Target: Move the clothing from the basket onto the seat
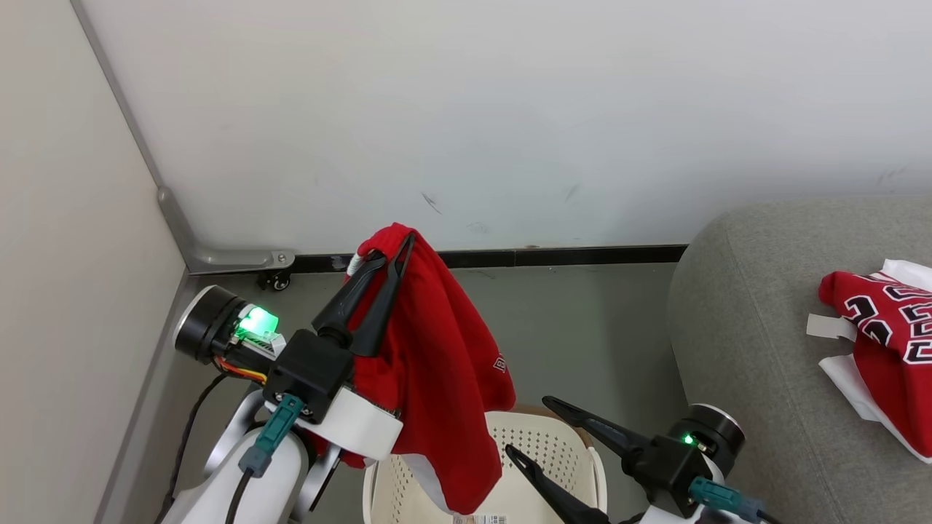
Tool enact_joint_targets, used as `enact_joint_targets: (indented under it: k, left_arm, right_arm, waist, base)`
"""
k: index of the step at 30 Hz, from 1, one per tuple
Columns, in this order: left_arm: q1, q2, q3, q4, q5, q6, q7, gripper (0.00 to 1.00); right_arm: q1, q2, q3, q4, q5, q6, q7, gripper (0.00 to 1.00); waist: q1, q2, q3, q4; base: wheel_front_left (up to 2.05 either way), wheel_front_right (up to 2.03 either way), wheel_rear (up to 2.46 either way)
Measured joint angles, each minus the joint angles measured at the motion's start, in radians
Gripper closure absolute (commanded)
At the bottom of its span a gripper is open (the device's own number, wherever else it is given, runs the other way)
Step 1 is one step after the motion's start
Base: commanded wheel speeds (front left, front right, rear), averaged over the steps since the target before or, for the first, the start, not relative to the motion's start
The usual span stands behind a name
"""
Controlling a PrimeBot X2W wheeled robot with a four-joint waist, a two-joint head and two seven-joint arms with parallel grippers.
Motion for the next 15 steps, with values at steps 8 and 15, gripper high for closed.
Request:
enact_joint_targets:
  k: [8, 15]
  left_arm:
    - [-0.020, -0.004, -0.025, -0.050, 0.003, -0.017, 0.010, 1.00]
    - [-0.029, -0.014, -0.054, -0.090, 0.014, -0.031, 0.031, 1.00]
  right_arm:
    - [-0.001, -0.014, 0.001, -0.022, 0.026, 0.000, 0.011, 0.00]
    - [-0.001, -0.014, 0.003, -0.024, 0.043, 0.000, 0.011, 0.00]
  waist:
    - [0.0000, 0.0000, -0.001, 0.001]
    - [0.0000, 0.0000, 0.002, 0.005]
  base:
    - [0.00, 0.00, 0.00]
    - [0.00, 0.00, 0.00]
